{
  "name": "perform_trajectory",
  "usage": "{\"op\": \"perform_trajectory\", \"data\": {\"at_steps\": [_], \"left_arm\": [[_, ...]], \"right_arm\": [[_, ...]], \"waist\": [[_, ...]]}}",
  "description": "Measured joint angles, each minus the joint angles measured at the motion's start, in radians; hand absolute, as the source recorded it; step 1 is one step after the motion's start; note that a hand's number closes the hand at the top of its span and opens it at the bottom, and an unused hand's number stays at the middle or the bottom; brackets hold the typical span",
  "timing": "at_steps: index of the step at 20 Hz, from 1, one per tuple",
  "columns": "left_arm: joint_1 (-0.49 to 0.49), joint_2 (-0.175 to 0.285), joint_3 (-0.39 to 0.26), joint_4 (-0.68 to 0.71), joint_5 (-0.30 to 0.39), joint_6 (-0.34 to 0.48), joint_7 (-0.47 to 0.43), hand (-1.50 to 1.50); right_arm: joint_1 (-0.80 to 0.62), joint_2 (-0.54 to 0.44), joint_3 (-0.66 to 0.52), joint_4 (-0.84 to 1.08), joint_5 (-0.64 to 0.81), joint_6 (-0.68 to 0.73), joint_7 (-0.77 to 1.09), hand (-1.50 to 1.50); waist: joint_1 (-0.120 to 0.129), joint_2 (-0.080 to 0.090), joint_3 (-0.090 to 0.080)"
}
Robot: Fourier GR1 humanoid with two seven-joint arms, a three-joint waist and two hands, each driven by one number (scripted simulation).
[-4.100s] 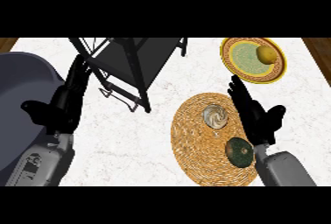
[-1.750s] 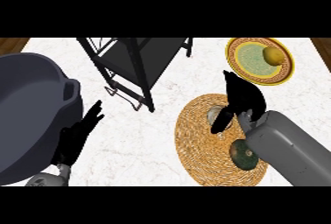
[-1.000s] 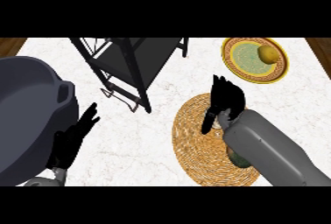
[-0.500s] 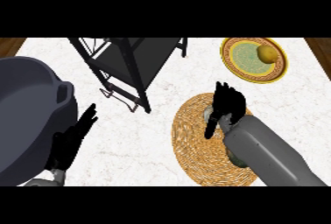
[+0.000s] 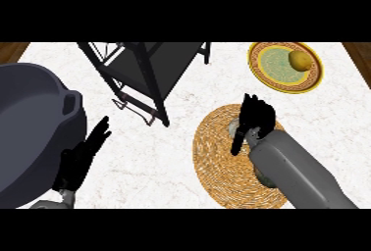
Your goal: Pick the cupcake from the placemat and place it in the tiered shelf
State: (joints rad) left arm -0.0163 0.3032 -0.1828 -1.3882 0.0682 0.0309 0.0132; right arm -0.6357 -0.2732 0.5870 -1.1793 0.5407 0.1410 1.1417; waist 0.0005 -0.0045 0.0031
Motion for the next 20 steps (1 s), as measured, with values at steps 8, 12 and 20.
{"op": "perform_trajectory", "data": {"at_steps": [8, 12, 20], "left_arm": [[-0.002, -0.008, 0.021, -0.017, -0.009, -0.021, 0.038, 0.00], [-0.004, -0.025, 0.031, -0.017, -0.031, -0.024, 0.040, 0.00], [0.002, -0.048, 0.051, 0.012, -0.056, -0.044, -0.015, 0.00]], "right_arm": [[0.005, 0.062, -0.058, 0.098, 0.075, 0.010, -0.064, 1.50], [0.018, 0.081, -0.090, 0.114, 0.125, 0.016, -0.111, 1.50], [0.013, 0.117, -0.120, 0.119, 0.254, 0.007, -0.123, 1.50]], "waist": [[0.004, -0.002, -0.003], [0.004, -0.005, -0.005], [0.002, -0.005, -0.001]]}}
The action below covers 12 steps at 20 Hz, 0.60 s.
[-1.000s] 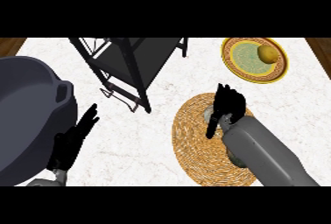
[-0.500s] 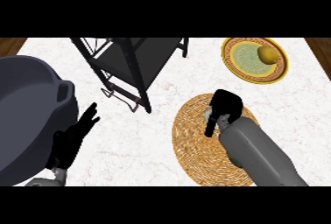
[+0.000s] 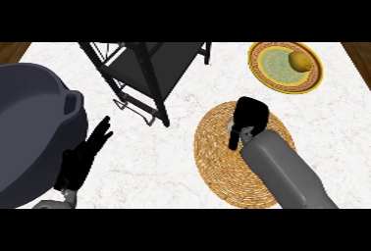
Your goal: Pick the cupcake from the placemat and place it in the tiered shelf
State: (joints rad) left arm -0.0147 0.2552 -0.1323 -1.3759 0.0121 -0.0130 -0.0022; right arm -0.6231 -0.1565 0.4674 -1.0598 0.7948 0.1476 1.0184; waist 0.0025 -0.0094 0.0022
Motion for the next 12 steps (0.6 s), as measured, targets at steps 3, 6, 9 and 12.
{"op": "perform_trajectory", "data": {"at_steps": [3, 6, 9, 12], "left_arm": [[-0.007, -0.005, -0.003, -0.004, -0.005, 0.001, 0.007, 0.00], [-0.016, -0.012, -0.010, -0.014, -0.008, 0.002, 0.013, 0.00], [-0.022, -0.010, -0.010, -0.016, -0.006, -0.002, 0.021, 0.00], [-0.018, -0.006, -0.007, -0.018, -0.004, -0.008, 0.017, 0.00]], "right_arm": [[-0.049, -0.044, 0.006, 0.014, -0.016, 0.036, -0.167, 1.50], [-0.082, -0.098, 0.048, -0.027, -0.054, 0.095, -0.412, 1.50], [-0.115, -0.176, 0.061, -0.065, -0.101, 0.139, -0.668, 1.50], [-0.153, -0.275, 0.019, -0.067, -0.156, 0.163, -0.906, 1.50]], "waist": [[0.008, 0.006, 0.002], [0.025, 0.015, 0.004], [0.029, 0.020, 0.005], [0.026, 0.020, 0.004]]}}
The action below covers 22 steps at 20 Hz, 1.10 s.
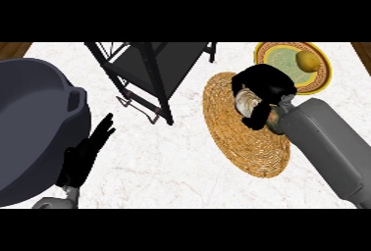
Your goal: Pick the cupcake from the placemat and place it in the tiered shelf
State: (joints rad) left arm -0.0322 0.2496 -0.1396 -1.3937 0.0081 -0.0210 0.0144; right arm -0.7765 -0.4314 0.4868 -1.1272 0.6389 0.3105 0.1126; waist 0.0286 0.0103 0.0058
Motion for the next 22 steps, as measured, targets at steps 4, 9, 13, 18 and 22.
{"op": "perform_trajectory", "data": {"at_steps": [4, 9, 13, 18, 22], "left_arm": [[0.009, 0.002, 0.001, -0.006, -0.002, -0.003, 0.005, 0.00], [0.005, -0.003, 0.002, 0.003, -0.007, -0.005, -0.004, 0.00], [0.002, -0.001, 0.010, 0.010, -0.007, -0.013, -0.007, 0.00], [-0.003, -0.016, 0.007, 0.017, -0.023, -0.004, -0.006, 0.00], [-0.017, -0.018, 0.009, 0.010, -0.025, -0.009, 0.022, 0.00]], "right_arm": [[-0.071, -0.118, -0.095, 0.038, -0.053, 0.009, -0.238, 1.50], [-0.191, -0.137, -0.240, 0.139, -0.145, 0.005, -0.374, 1.50], [-0.281, -0.106, -0.343, 0.202, -0.225, 0.024, -0.372, 1.50], [-0.445, -0.054, -0.405, 0.325, -0.238, 0.022, -0.335, 1.50], [-0.563, 0.003, -0.421, 0.443, -0.202, -0.039, -0.314, 1.50]], "waist": [[-0.005, -0.003, -0.001], [-0.001, -0.004, -0.002], [-0.004, -0.007, -0.002], [0.002, -0.007, -0.001], [0.010, -0.003, -0.002]]}}
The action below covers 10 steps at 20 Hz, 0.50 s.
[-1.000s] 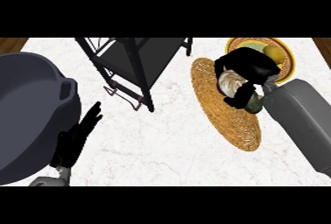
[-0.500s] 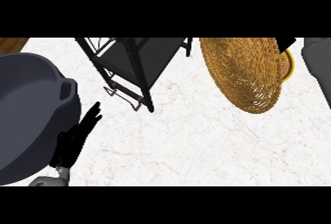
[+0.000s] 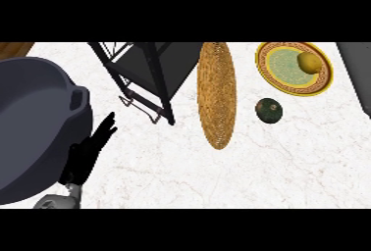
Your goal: Pick the cupcake from the placemat and place it in the tiered shelf
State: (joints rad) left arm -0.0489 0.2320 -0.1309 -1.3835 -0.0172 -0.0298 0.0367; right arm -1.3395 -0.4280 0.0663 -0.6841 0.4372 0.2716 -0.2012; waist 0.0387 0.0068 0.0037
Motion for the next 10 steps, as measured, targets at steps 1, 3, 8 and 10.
{"op": "perform_trajectory", "data": {"at_steps": [1, 3, 8, 10], "left_arm": [[-0.001, 0.004, 0.001, -0.005, 0.002, -0.008, -0.001, 0.00], [0.002, -0.011, -0.011, -0.004, -0.011, 0.002, -0.008, 0.00], [-0.021, -0.011, -0.005, -0.001, -0.011, -0.007, 0.008, 0.00], [-0.029, -0.013, -0.009, -0.001, -0.012, -0.011, 0.013, 0.00]], "right_arm": [[-0.026, 0.011, -0.003, 0.034, 0.012, -0.020, 0.002, 1.50], [-0.079, 0.037, -0.011, 0.095, 0.027, -0.047, 0.019, 1.50], [-0.181, 0.105, -0.016, 0.231, 0.068, -0.122, 0.024, 1.50], [-0.203, 0.127, -0.010, 0.275, 0.088, -0.150, 0.005, 1.50]], "waist": [[0.004, 0.002, -0.001], [0.008, 0.004, -0.001], [0.023, 0.011, -0.002], [0.030, 0.015, -0.003]]}}
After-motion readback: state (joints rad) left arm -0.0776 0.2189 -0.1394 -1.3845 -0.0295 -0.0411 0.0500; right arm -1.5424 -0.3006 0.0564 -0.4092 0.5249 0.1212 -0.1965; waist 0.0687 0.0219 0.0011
